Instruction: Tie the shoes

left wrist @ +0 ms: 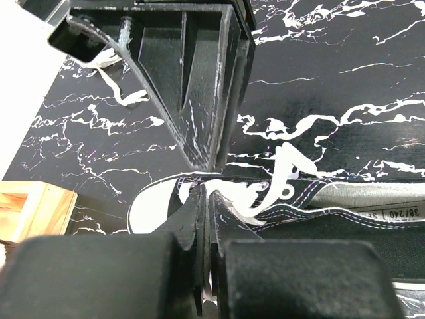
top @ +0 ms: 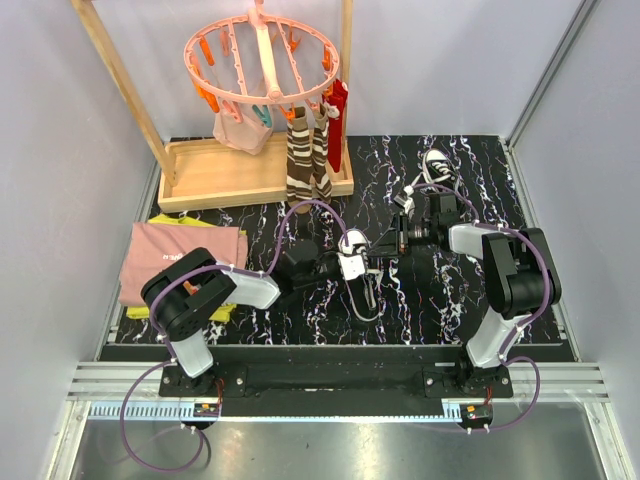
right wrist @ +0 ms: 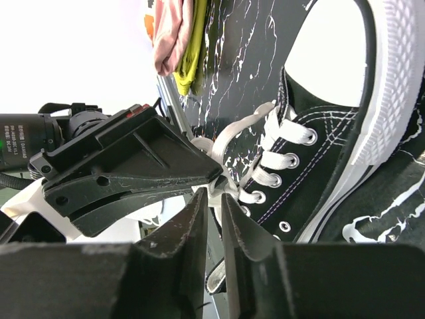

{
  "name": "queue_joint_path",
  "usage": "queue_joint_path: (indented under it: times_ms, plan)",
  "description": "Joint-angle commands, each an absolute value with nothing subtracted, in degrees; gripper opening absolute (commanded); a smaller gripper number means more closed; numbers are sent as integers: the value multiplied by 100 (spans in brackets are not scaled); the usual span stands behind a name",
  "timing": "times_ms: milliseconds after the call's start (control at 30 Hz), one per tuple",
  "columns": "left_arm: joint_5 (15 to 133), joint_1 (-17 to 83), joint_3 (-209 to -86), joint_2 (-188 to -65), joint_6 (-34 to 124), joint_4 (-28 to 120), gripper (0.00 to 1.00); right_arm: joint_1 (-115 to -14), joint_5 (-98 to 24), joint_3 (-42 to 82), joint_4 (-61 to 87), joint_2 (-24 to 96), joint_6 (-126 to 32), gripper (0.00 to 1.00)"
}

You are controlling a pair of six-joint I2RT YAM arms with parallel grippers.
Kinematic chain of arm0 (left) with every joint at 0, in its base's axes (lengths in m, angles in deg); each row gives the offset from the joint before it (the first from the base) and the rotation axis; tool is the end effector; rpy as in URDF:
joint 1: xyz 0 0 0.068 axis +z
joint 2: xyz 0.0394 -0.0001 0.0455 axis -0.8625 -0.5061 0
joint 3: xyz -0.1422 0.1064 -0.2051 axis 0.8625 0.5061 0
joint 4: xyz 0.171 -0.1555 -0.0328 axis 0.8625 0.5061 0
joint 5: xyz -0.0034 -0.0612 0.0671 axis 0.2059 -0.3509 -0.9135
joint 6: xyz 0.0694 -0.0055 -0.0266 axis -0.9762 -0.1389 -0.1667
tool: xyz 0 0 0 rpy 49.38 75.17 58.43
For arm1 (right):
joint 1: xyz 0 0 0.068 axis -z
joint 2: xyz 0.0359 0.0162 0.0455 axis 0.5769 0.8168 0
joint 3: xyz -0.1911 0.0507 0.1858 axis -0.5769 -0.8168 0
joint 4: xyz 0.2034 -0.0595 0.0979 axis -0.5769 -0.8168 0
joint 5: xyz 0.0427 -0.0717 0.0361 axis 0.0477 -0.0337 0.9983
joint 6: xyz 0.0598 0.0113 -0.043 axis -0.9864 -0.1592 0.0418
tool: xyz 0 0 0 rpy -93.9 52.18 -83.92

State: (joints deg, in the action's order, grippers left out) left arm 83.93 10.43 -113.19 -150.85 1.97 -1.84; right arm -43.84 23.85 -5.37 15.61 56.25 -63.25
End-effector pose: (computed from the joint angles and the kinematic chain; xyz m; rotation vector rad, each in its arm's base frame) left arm 0.2131 -0.2762 0.1843 1.3274 1.2072 -0.5023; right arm 0.3040 0.1047 0.1672 -0.2751 2.3062 1.6951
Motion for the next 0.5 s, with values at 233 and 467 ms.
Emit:
queue_joint_path:
  times_ms: [233,467]
  plan:
    - [8436,1020,-11527,-15143,148,-635,0,-4376,2526,-582,1702,5601,-6339,19]
    - [8401,1020,-11588,-15178,148,-600,0,-4508,2455,-644,1570,5513,-6093,19]
